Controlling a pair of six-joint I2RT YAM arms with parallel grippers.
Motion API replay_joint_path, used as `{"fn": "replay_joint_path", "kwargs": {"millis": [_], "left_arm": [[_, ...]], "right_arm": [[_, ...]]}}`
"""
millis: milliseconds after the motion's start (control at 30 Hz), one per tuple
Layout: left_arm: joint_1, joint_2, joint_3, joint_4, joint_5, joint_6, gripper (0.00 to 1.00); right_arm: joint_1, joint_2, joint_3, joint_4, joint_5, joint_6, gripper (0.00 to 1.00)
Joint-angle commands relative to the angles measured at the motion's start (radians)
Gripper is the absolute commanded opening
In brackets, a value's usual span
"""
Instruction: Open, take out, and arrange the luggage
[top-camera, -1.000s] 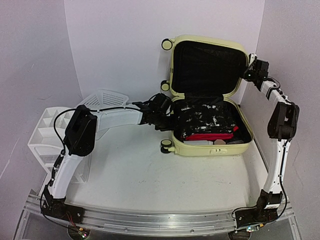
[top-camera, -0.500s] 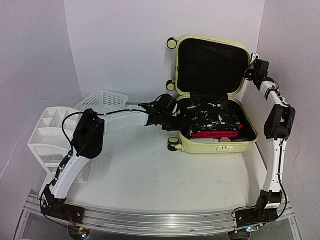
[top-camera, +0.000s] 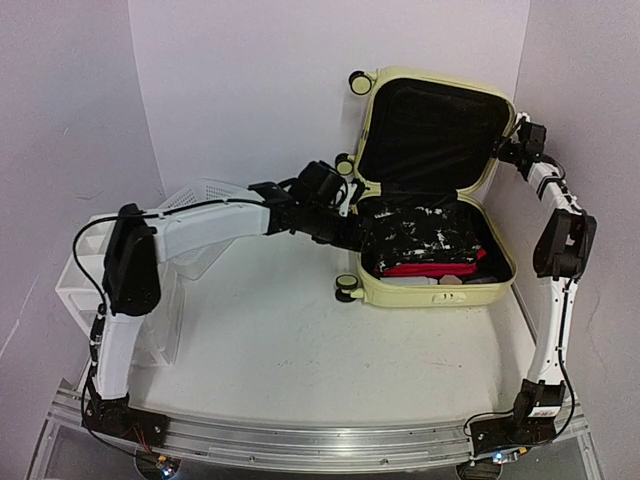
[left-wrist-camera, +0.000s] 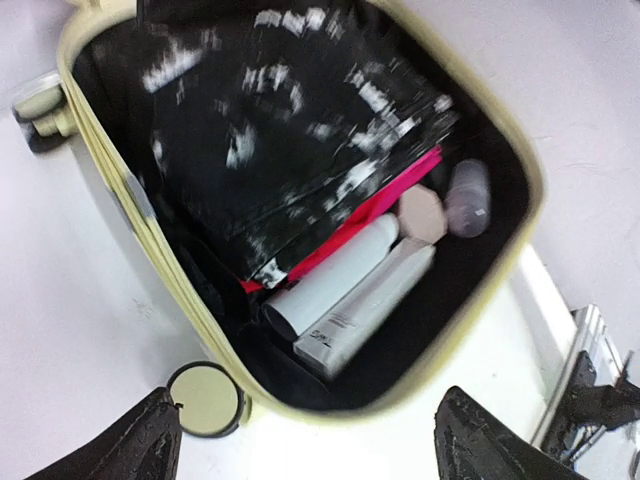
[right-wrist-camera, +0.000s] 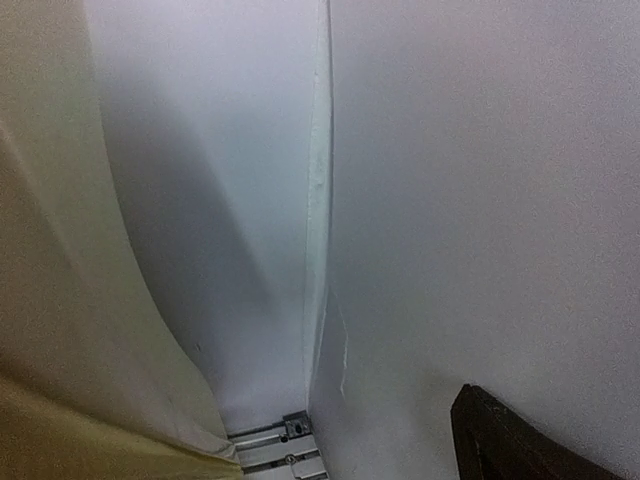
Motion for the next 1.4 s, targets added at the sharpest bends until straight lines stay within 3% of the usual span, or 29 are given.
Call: {"fn": "replay_joint_path", "kwargs": {"millis": [0,133,333,467,533,667,833,1067,1200,1367], "left_arm": [[0.014,-0.239,-0.073,-0.028,-0.034,0.101,0.89],[0.017,-0.342,-0.174,-0.034,-0.021,0.091,0.90],[0.008,-0.400,-0.269,-0.033,0.059,0.008,0.89],[-0.017,-0.388,-0.284,-0.028,0.073,-0.002,0.87],[-0.025,-0.365,-0.273,-0.026,0.089,-0.011,0.86],[-0.033,-0.301,-0.230,-0.023,0.109,-0.015,0.86],[-0.033,-0.168,-0.137,-0.012,0.088,-0.044,0.89],[-0.033,0.026,0.036,-0.022,-0.152,-0.147,0.90],[-0.033,0.110,0.107,-0.033,-0.174,-0.137,0.82],[-0.038,0.161,0.104,-0.042,-0.128,-0.170,0.63]], "right_arm": [[-0.040,-0.119,0.037,-0.184,0.133,-0.087,0.98],[-0.040,-0.100,0.110,-0.221,0.050,-0.069,0.98],[-0.037,-0.019,0.288,-0.190,-0.051,0.151,0.98],[-0.037,0.005,0.255,0.016,-0.132,0.315,0.98],[-0.035,0.066,0.335,0.017,-0.119,0.363,0.98],[-0.031,0.107,0.301,0.045,-0.056,0.368,0.98],[-0.015,0.104,0.255,-0.025,-0.083,0.267,0.98],[0.012,-0.049,0.066,-0.059,-0.095,0.140,0.98],[0.013,-0.076,0.043,-0.058,-0.094,0.117,0.98],[0.012,-0.088,0.042,-0.058,-0.091,0.107,0.98]]}}
